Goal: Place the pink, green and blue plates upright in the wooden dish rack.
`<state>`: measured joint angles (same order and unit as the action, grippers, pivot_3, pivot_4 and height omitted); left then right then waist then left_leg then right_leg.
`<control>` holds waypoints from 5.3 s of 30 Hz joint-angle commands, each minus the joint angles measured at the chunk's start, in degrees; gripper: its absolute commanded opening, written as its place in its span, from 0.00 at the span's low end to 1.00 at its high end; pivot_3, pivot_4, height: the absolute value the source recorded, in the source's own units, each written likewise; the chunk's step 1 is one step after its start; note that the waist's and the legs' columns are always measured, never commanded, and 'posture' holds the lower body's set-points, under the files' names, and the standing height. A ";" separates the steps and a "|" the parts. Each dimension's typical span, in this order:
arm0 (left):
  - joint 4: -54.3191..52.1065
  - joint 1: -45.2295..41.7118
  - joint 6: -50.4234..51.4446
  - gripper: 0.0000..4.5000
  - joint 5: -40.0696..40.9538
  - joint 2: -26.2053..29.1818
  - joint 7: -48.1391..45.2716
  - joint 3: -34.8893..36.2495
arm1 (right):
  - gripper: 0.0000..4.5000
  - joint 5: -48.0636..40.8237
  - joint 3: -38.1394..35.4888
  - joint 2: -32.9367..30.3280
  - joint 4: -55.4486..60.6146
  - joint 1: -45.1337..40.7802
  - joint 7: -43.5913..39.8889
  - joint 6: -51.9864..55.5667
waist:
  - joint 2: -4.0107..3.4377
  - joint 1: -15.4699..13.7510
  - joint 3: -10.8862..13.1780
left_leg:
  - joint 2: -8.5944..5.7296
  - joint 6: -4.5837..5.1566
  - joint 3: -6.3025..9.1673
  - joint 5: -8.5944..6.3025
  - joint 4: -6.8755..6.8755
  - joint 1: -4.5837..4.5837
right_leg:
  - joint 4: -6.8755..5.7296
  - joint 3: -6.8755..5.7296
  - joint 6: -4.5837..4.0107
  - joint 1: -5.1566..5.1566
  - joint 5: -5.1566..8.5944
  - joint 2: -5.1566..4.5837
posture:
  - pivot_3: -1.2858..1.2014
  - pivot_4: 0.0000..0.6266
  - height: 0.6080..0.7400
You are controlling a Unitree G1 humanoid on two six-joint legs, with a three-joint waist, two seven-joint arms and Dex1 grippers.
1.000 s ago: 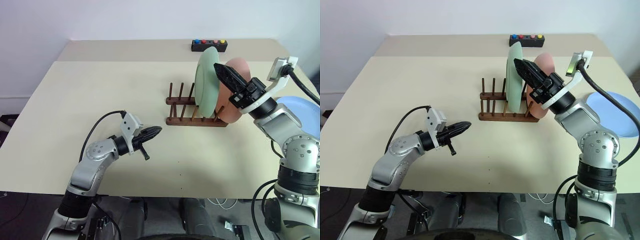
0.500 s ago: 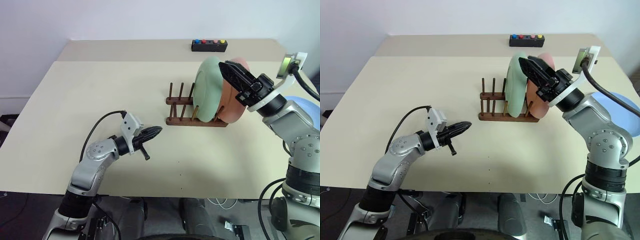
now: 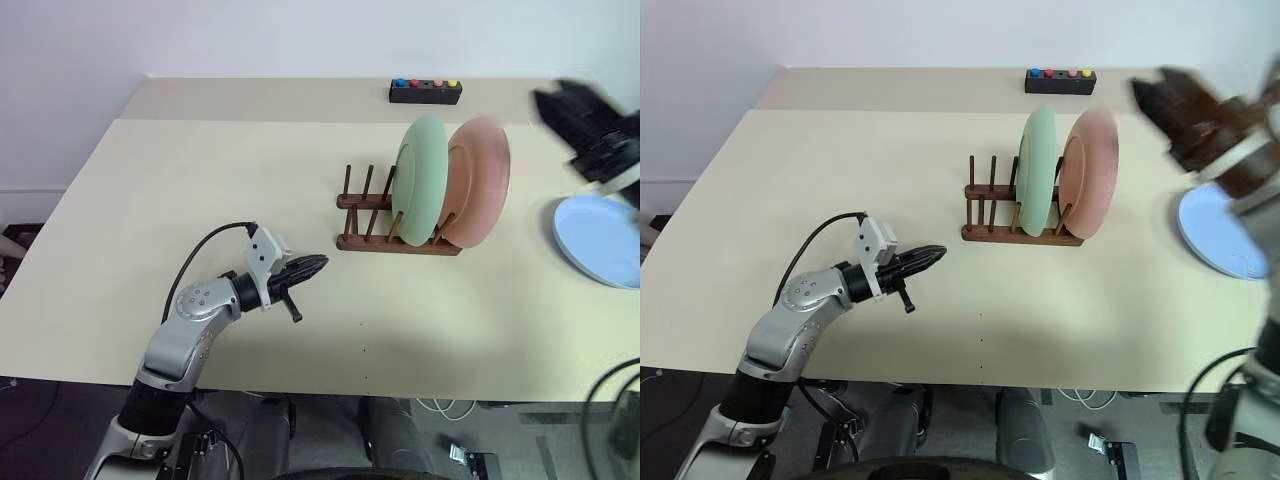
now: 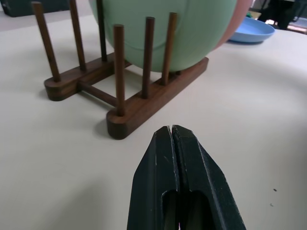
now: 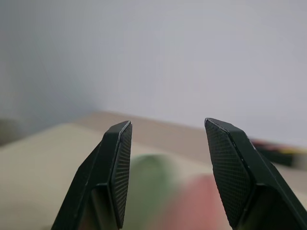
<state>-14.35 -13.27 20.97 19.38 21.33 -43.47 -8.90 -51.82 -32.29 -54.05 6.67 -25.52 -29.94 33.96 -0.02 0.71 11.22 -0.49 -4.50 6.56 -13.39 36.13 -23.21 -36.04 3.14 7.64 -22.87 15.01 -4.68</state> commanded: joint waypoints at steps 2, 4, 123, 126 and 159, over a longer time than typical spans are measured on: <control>-1.04 -0.95 -0.44 0.00 0.50 -0.41 -0.69 -0.91 | 0.54 10.56 -1.38 -5.62 -6.86 5.73 -3.95 -3.57 | -0.01 0.19 -0.01 | 0.01 0.00 0.00 0.00 -0.01 0.02 | -0.03 0.00 -0.01 0.00 0.00 0.01 | 0.52 0.24 0.96; -0.62 -1.32 -0.55 0.00 0.50 -0.55 -0.90 -1.26 | 0.54 15.13 -0.12 -7.04 -9.07 10.17 -6.24 -5.04 | -0.03 0.31 -0.02 | 0.01 0.00 -0.02 0.00 -0.01 0.04 | -0.05 0.01 0.00 -0.01 0.00 0.01 | 0.52 0.24 0.96; -1.59 4.02 -0.96 0.00 -0.65 7.57 2.05 6.87 | 0.79 -16.48 24.91 43.24 18.28 -4.26 24.51 1.49 | -0.22 1.82 0.08 | 0.07 -0.01 0.04 0.01 -0.09 -0.08 | -0.39 0.01 0.16 -0.38 -0.10 0.05 | 0.52 0.24 0.96; -1.65 4.00 -0.91 0.00 -0.56 7.44 2.05 6.77 | 0.79 -15.25 25.03 42.82 18.42 -4.51 23.68 1.23 | -0.22 1.82 0.08 | 0.07 -0.01 0.04 0.01 -0.09 -0.08 | -0.39 0.01 0.17 -0.38 -0.11 0.05 | 0.52 0.24 0.96; -0.53 -0.37 -1.29 0.00 0.92 4.84 3.28 7.30 | 0.79 5.24 -7.68 0.40 10.21 17.70 -22.67 -3.63 | 0.05 -0.31 0.08 | 0.06 0.00 0.01 0.00 0.02 -0.13 | -0.16 -0.03 0.16 -0.21 -0.10 0.04 | 0.52 0.24 0.96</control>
<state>-14.38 -12.74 19.80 20.45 26.11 -40.53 -1.73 -47.41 -35.81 -53.24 18.33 -9.99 -50.15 30.87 0.03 0.39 11.29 -0.42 -4.50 6.58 -13.39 36.15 -23.31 -36.19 3.09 7.81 -23.04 14.91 -4.63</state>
